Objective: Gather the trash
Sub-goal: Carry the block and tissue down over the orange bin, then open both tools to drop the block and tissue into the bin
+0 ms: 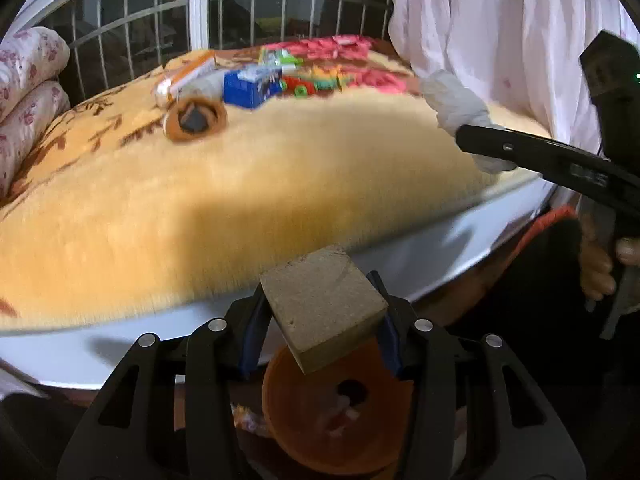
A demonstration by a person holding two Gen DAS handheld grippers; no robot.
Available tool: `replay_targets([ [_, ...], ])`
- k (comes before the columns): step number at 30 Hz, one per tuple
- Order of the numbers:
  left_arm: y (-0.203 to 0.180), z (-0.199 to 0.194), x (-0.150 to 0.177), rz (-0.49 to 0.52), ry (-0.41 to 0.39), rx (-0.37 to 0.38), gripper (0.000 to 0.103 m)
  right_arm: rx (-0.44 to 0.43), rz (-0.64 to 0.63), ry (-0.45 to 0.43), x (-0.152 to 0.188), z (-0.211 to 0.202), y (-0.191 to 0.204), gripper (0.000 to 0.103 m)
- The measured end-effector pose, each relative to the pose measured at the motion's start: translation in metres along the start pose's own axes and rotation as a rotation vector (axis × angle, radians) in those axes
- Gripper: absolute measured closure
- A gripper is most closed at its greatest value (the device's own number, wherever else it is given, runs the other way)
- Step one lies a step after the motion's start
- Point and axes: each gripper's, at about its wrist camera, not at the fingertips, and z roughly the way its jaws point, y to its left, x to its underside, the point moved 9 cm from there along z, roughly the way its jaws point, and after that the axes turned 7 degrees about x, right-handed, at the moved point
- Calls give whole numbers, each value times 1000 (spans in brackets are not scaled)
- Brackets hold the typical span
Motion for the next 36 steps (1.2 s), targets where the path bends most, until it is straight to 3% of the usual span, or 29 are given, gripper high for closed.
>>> replay_targets([
  [3, -3, 5, 19, 5, 42, 15, 57, -14, 12, 51, 26, -1, 13, 78],
  [10, -6, 29, 74, -47, 228, 100, 57, -42, 94, 320, 113, 26, 41, 78],
  [16, 5, 55, 101, -69, 370, 67, 57, -22, 88, 496, 152, 48, 44, 78],
  [25, 11, 66, 112, -75, 428, 42, 57, -17, 74, 580, 171, 57, 48, 73],
  [26, 13, 67, 113, -73, 434, 27, 55, -10, 75, 583, 172, 57, 47, 63],
  [28, 16, 70, 114, -75, 450, -2, 28, 10, 84, 576, 172, 56, 44, 36],
  [36, 16, 67, 112, -73, 428, -30, 28, 31, 132, 529, 162, 47, 37, 36],
])
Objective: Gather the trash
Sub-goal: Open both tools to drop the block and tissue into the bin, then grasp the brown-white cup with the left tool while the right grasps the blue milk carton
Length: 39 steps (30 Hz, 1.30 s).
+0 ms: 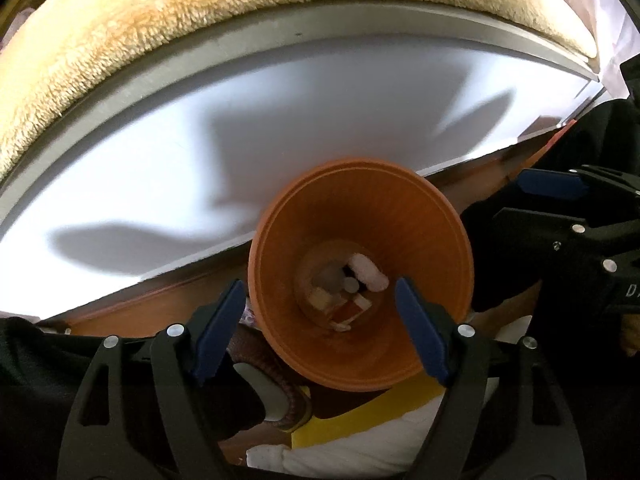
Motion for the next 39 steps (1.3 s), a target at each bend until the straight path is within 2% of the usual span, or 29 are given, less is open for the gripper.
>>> replay_targets([
  [6, 0, -15, -8, 24, -57, -58, 28, 4, -10, -52, -10, -15, -3, 36],
  [9, 1, -38, -21, 45, -131, -104, 28, 0, -21, -120, -28, -41, -7, 36],
  [12, 4, -66, -37, 24, -211, -80, 25, -13, -25, -199, -50, -67, -10, 35],
  [15, 10, -100, -61, -16, -306, -51, 22, -10, -30, -290, -75, -89, -15, 32],
  [17, 20, -122, -84, -25, -370, -87, 20, 2, -41, -336, -91, -99, -22, 29],
  [22, 46, -145, -140, -50, -455, -168, 18, 48, -72, -477, -142, -127, -40, 26],
  [27, 71, -142, -188, -114, -468, -150, 14, 50, -80, -597, -189, -141, -51, 23],
  [30, 85, -133, -209, -166, -467, -143, 14, 26, -32, -644, -207, -142, -65, 22],
  [35, 97, -108, -228, -233, -432, -123, 14, -33, 39, -640, -208, -124, -78, 21],
  [36, 99, -103, -230, -240, -429, -125, 21, -29, 43, -629, -207, -119, -79, 21],
  [37, 100, -97, -230, -244, -424, -121, 44, -16, 42, -612, -206, -113, -80, 21],
  [38, 101, -90, -230, -243, -405, -106, 52, -9, 35, -609, -206, -112, -79, 21],
  [39, 103, -84, -228, -250, -406, -110, 54, -6, 26, -612, -206, -112, -78, 21],
])
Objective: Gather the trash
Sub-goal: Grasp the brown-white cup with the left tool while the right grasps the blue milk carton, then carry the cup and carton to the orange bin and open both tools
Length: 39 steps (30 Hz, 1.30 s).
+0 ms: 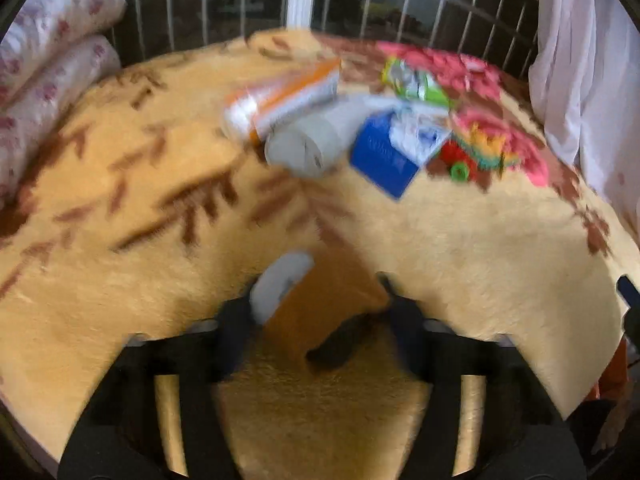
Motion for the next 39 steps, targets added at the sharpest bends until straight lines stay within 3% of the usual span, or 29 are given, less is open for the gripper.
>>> replay_targets([
  [2, 1, -3, 1, 0, -43, 8, 58, -1, -15, -8, 1, -2, 2, 21],
  [7, 0, -15, 1, -4, -39, 23, 74, 5, -15, 12, 8, 2, 2, 19],
  [12, -6, -54, 9, 69, -79, 16, 74, 14, -9, 0, 5, 4, 4, 18],
  [16, 3, -62, 13, 88, -110, -6, 74, -1, -85, -2, -12, 15, 24, 17],
  [19, 13, -51, 13, 44, -101, 6, 74, -39, -211, 28, -37, 38, 53, 7],
  [27, 25, -36, 17, -4, -103, 24, 74, -112, -356, 185, -67, 139, 117, 6],
  [34, 23, -33, 20, 11, -113, 10, 74, -34, -497, 272, -62, 212, 135, 6],
  [36, 23, -33, 19, 8, -116, 13, 74, -31, -503, 298, -60, 225, 136, 13],
  [37, 24, -33, 19, 6, -118, 13, 74, -28, -506, 316, -59, 232, 136, 22],
  [39, 24, -33, 18, 4, -121, 14, 74, -22, -508, 303, -61, 232, 137, 24],
])
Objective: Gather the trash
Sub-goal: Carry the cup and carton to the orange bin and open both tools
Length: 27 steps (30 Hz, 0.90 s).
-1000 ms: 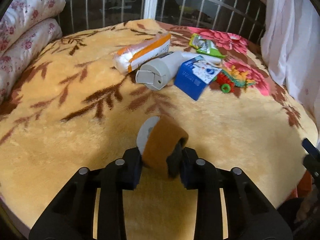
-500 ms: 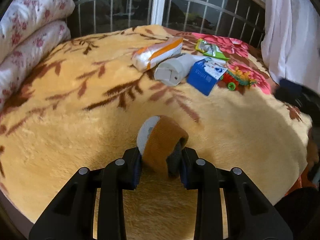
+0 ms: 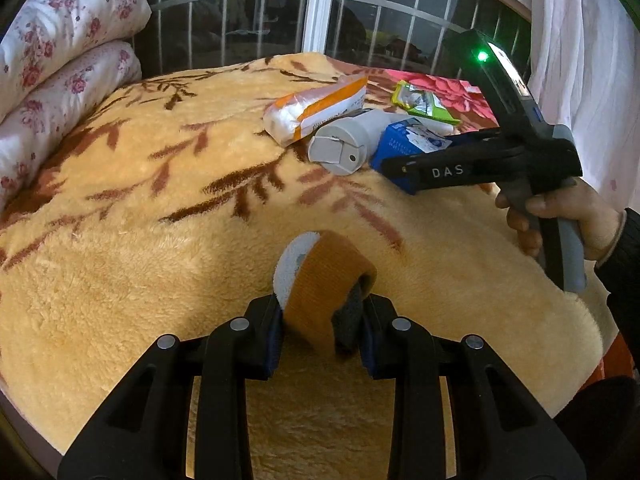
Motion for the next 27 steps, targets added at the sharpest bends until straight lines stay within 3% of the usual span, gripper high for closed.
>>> replay_targets([
  [6, 0, -2, -2, -2, -13, 2, 74, 37, 19, -92, -10, -42, -4, 25],
  [10, 2, -9, -5, -36, -37, 19, 74, -89, 139, -164, -20, -93, -12, 25],
  [15, -5, -32, -9, -23, -86, 49, 74, -219, 239, -173, -4, -143, -13, 25],
  [18, -15, -50, -8, 19, -106, 61, 74, -257, 284, -195, 24, -179, -10, 25],
  [22, -31, -77, 7, 59, -113, 112, 74, -192, 264, -231, 72, -218, -1, 25],
  [27, -46, -100, 41, 123, -83, 123, 74, -190, 279, -247, 132, -248, 16, 25],
])
